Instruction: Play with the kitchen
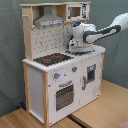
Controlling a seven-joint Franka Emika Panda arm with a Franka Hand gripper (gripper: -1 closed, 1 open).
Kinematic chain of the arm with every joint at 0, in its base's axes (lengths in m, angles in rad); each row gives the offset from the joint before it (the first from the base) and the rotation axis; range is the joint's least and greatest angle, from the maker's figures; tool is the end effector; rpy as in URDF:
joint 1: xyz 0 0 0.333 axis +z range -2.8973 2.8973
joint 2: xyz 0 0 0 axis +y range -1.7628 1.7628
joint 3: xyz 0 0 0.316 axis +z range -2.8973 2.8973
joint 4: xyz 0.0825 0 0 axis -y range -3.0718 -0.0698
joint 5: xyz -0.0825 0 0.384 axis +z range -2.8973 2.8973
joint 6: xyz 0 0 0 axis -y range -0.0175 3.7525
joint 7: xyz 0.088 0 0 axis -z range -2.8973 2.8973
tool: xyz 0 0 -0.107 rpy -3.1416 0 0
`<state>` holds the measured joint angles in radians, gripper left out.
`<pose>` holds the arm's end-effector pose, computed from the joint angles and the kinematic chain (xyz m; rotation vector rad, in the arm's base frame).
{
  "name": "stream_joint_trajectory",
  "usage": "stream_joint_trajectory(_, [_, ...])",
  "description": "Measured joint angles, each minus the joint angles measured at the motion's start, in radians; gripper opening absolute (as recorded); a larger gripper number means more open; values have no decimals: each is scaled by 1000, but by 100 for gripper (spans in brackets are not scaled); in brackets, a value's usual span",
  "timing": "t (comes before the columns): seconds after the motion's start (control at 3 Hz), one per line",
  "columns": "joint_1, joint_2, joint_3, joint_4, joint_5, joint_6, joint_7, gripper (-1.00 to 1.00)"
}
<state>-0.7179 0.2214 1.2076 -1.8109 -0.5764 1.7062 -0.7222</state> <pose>0.5432 0.1903 0.4782 2.1786 1.7482 -0.2901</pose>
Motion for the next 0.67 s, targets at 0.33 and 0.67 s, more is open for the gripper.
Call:
stream_joint_trajectory(0.33, [3, -44, 9, 81, 0, -44, 4, -100])
stream_joint_trajectory(0.67, [6, -118, 40, 118, 0, -90, 27, -100])
